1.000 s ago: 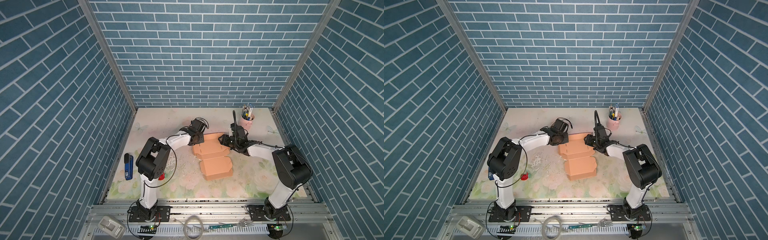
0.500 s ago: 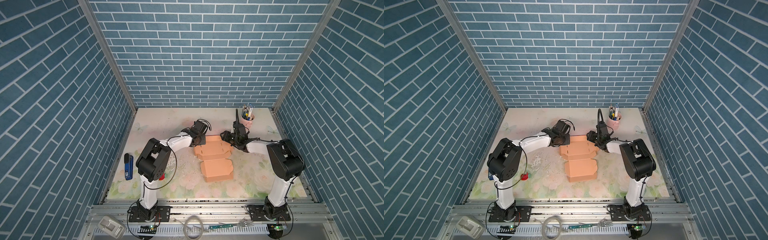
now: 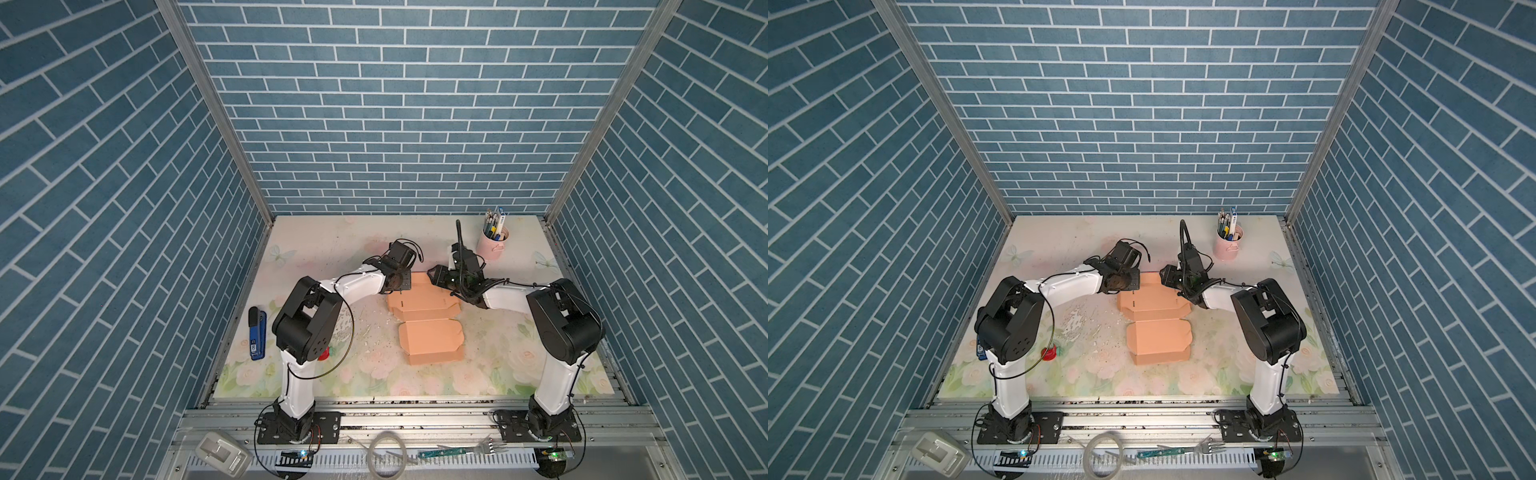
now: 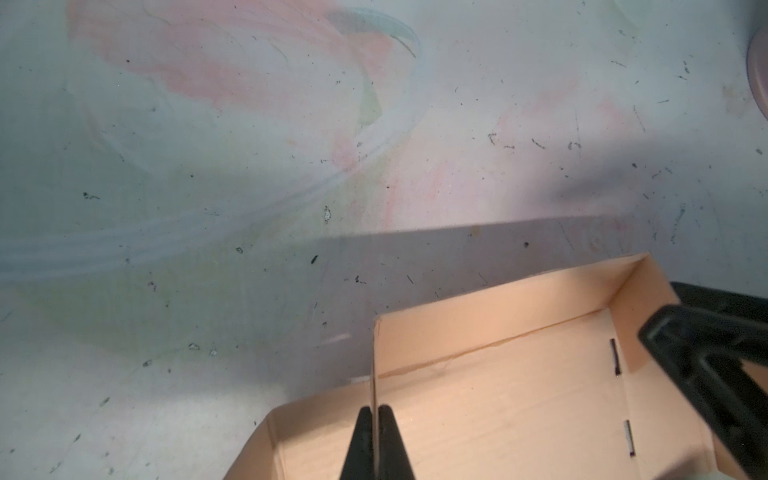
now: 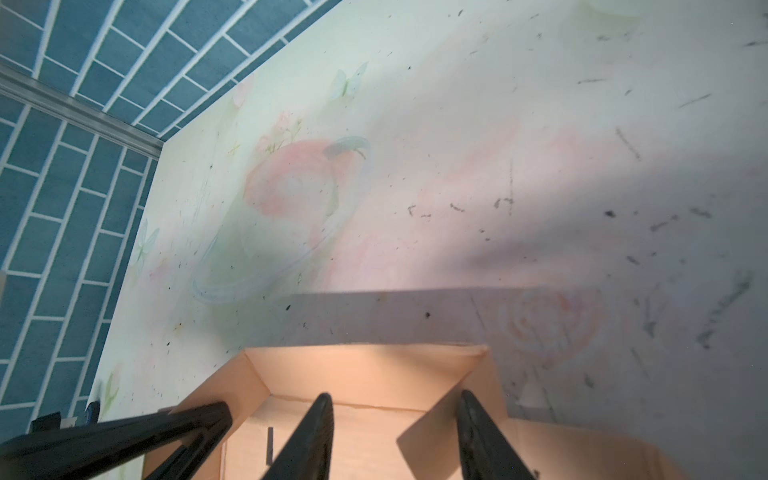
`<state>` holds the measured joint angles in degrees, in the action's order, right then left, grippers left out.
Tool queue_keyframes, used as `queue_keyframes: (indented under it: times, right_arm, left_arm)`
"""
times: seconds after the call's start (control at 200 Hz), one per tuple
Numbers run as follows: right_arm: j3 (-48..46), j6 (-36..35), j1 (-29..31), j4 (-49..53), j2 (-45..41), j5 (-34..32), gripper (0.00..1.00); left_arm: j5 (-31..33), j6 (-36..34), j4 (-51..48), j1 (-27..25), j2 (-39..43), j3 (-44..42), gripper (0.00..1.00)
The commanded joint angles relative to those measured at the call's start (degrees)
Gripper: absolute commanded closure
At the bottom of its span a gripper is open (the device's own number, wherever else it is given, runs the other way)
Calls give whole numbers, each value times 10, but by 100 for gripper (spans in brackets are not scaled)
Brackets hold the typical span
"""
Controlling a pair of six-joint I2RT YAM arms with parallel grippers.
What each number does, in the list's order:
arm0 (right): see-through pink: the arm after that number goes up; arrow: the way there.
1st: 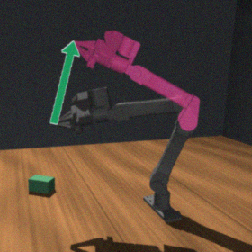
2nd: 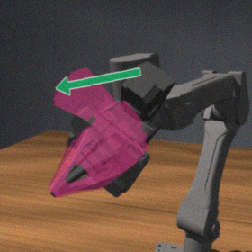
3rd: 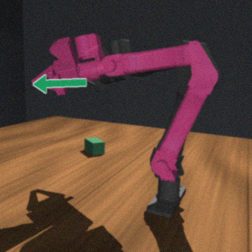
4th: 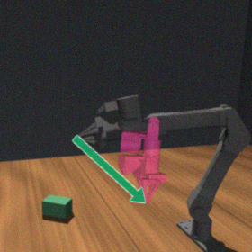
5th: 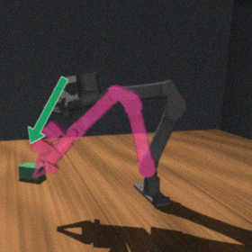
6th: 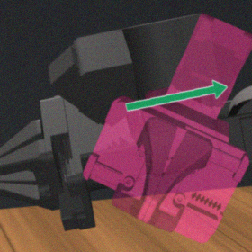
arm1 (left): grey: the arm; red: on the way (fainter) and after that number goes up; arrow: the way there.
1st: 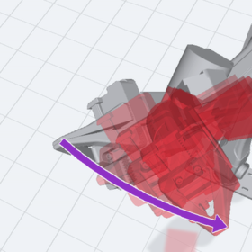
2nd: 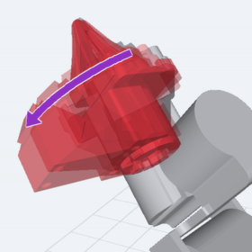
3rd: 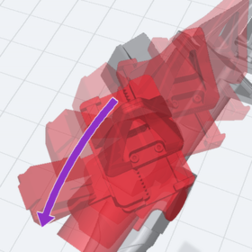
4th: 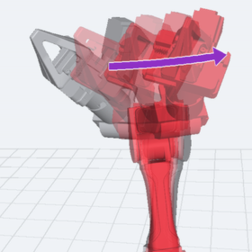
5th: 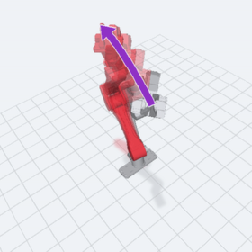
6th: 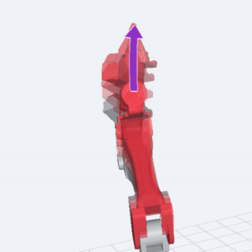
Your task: Fold the paper box
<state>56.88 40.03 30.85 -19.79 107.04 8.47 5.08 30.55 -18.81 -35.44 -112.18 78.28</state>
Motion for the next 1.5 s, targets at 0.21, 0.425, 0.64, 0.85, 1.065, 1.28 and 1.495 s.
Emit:
queue_keyframes:
  times: [0.21,0.425,0.64,0.85,1.065,1.28,1.495]
  right_arm:
    - [10,9,19,-10,-2,-31,52]
    - [9,9,19,-19,0,-28,52]
    - [-23,-47,17,14,-72,-43,49]
    - [-48,-152,2,76,-157,5,46]
    - [-16,-314,-26,170,-179,66,43]
    - [28,-411,-49,222,-163,128,42]
    - [64,-480,-49,257,-120,139,42]
  left_arm:
    - [8,-9,-5,-5,19,-3,100]
    - [9,-17,-1,-9,25,-12,100]
    - [37,-50,9,-16,37,-27,100]
    - [51,-94,53,-22,59,-52,100]
    - [27,-158,135,-23,88,-99,100]
    - [-30,-209,240,-23,113,-160,100]
    - [-55,-220,298,-24,122,-193,100]
